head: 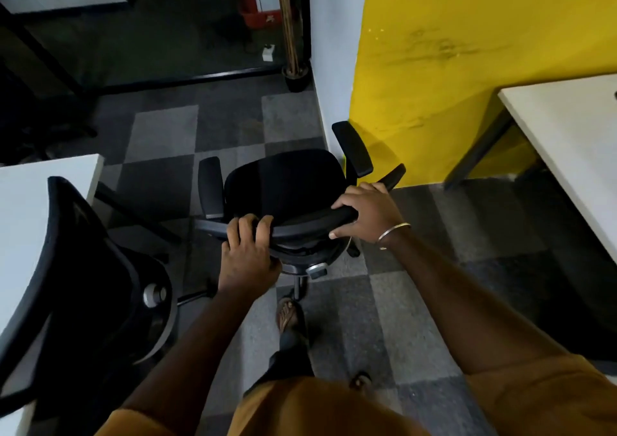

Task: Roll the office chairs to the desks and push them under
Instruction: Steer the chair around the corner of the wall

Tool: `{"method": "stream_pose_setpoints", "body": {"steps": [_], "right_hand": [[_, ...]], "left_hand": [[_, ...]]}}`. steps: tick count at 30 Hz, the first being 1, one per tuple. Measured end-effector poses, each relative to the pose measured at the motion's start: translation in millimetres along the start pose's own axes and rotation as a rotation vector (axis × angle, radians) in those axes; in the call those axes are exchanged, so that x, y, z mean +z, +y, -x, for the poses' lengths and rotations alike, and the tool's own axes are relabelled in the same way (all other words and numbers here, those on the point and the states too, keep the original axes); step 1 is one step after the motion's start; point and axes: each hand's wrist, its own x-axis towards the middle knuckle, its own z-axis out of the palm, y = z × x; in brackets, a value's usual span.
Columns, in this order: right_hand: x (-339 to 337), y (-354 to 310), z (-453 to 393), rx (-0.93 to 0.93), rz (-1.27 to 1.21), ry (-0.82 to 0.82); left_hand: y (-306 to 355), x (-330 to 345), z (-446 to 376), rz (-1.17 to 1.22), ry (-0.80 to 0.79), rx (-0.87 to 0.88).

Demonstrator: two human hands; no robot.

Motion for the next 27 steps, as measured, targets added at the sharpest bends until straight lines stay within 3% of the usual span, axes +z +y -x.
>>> {"method": "stream_pose_setpoints", "body": {"steps": [12, 19, 27], "right_hand": [[-12, -16, 174, 0.082, -0.015, 0.050], [-19, -45, 268, 0.290, 0.057, 0.002], [2, -90, 328, 0.567, 0.150, 0.144]], "left_hand": [[45, 21, 124, 0.046, -0.035, 0.195], [50, 36, 160, 0.106, -0.053, 0.453], [51, 36, 133, 0.156, -0.109, 0.727]]}}
